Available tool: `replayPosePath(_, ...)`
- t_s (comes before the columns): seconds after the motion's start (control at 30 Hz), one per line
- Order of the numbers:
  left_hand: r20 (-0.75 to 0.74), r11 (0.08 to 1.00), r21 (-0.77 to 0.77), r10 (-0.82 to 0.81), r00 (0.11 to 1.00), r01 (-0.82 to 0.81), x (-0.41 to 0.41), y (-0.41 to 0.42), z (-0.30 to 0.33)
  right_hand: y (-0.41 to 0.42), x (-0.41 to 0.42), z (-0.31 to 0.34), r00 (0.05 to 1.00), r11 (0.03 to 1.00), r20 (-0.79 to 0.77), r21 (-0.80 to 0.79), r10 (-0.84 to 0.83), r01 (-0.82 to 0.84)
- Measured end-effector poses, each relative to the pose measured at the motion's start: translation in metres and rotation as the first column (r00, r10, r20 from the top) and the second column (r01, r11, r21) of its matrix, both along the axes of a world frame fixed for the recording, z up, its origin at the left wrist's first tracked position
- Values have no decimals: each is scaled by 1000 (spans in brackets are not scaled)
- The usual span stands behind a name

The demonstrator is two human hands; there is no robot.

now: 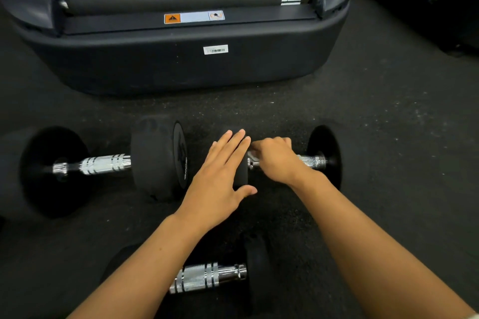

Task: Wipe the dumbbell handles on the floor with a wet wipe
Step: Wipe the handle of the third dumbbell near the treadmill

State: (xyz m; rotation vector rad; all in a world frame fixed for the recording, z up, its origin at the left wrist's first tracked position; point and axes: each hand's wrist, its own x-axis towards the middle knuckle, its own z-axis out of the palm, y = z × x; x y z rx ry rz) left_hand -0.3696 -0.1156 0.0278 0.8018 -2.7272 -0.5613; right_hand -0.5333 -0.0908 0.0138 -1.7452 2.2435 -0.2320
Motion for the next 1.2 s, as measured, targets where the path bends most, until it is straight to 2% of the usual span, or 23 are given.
replayPosePath(0.13, -12, 1000, 13, -2, 1000, 2, 0, 1, 0, -6, -6, 7, 998, 996, 58, 93, -14, 9)
replayPosePath(0.2, -15, 1000, 17, 1, 1000, -1, -1, 0, 0, -6, 0, 7, 998, 997, 58, 71, 4, -8)
replayPosePath(0.33, -16, 1000, 23, -4, 1000, 4, 0, 1, 0, 9, -6, 2, 997, 997, -47, -55, 57, -59)
replayPosePath(0.43, -18, 1000, 17, -6, 1000, 6, 0, 2, -1, 8, -3, -4, 996, 986, -30, -141, 85, -88)
replayPosePath(0.6, -23, 1000, 14, -7, 1000, 7, 0, 0, -1, 32, 1, -25, 992, 915, -37, -384, 120, -125)
replayPosePath(0.77, -39, 1000, 9, -4, 999, 4, -1, -2, -3, 36, 20, -39, 996, 848, -70, -524, 48, -78)
replayPosePath(0.9, -41, 1000, 13, -5, 999, 6, 0, -2, -5, 49, 10, -49, 988, 755, -132, -639, 76, -144)
replayPosePath(1.03, -57, 1000, 1, 0, 998, 0, -1, -3, -6, 43, 23, -58, 996, 769, -78, -633, 49, -87)
replayPosePath(1.13, -46, 1000, 1, -9, 999, 9, 0, -3, -6, 54, 6, -65, 974, 764, -190, -610, 120, -213)
replayPosePath(1.2, -53, 1000, 6, -7, 999, 7, 0, -3, -7, 53, 1, -64, 972, 762, -214, -612, 98, -211)
